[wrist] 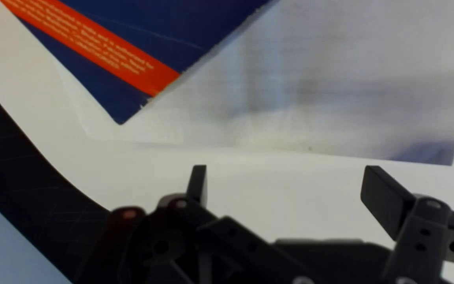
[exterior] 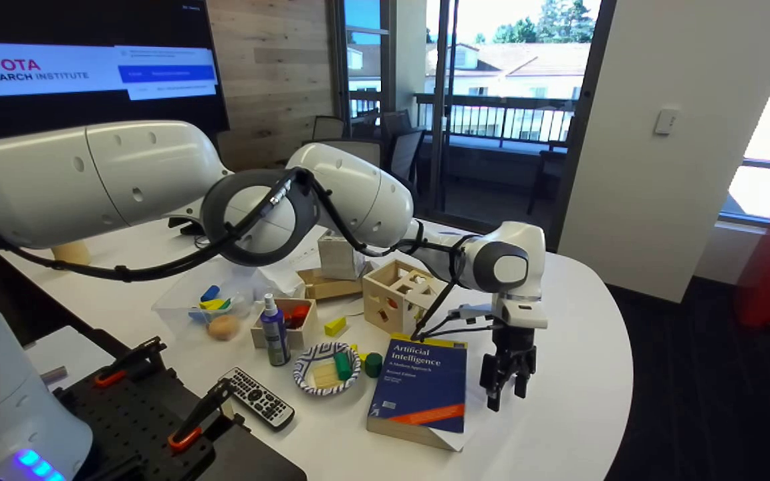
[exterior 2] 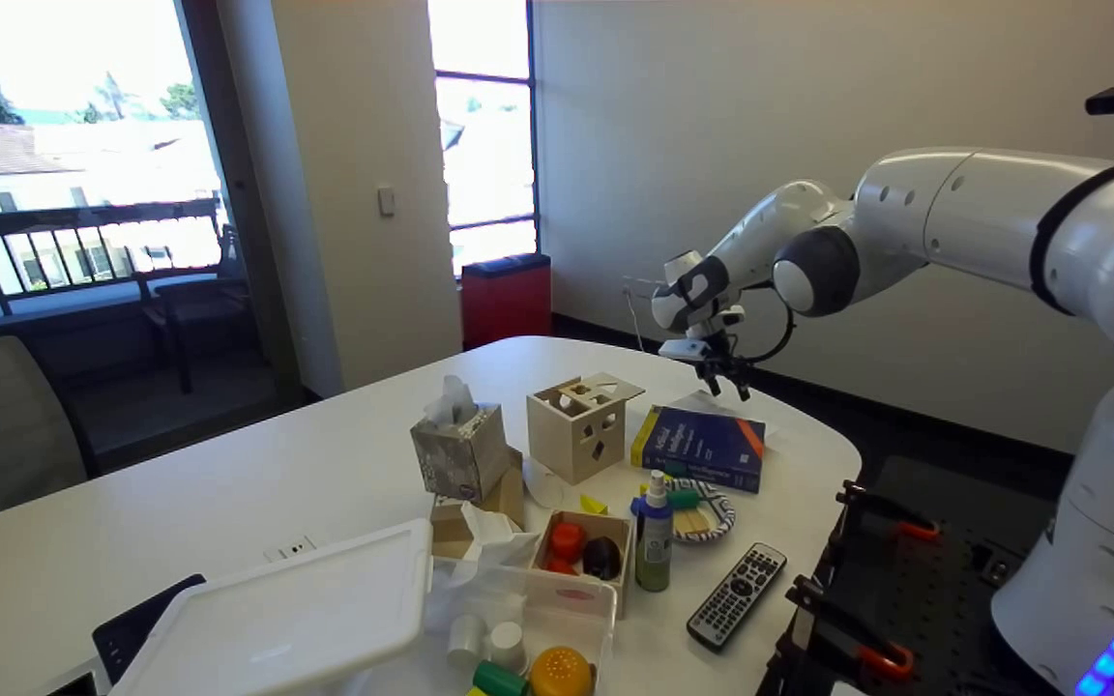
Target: Close the book and push the paper into it
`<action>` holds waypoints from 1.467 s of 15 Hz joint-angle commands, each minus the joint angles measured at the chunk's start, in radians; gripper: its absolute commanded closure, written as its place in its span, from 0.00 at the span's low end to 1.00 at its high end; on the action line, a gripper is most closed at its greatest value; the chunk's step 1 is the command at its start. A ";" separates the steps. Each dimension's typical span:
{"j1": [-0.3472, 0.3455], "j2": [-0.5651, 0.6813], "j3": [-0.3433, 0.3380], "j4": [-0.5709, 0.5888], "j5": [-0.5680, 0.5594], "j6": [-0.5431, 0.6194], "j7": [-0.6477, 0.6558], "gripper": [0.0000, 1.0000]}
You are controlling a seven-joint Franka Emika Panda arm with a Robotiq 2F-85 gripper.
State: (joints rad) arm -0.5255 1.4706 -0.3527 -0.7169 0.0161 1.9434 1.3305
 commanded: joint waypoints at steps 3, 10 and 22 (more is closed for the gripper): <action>-0.014 0.006 0.033 0.008 -0.023 -0.071 0.007 0.00; -0.007 0.009 0.073 0.012 -0.016 -0.080 -0.036 0.00; 0.020 0.009 0.131 0.016 -0.003 -0.088 -0.198 0.00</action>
State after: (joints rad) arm -0.5150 1.4793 -0.2312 -0.7175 0.0070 1.8915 1.1805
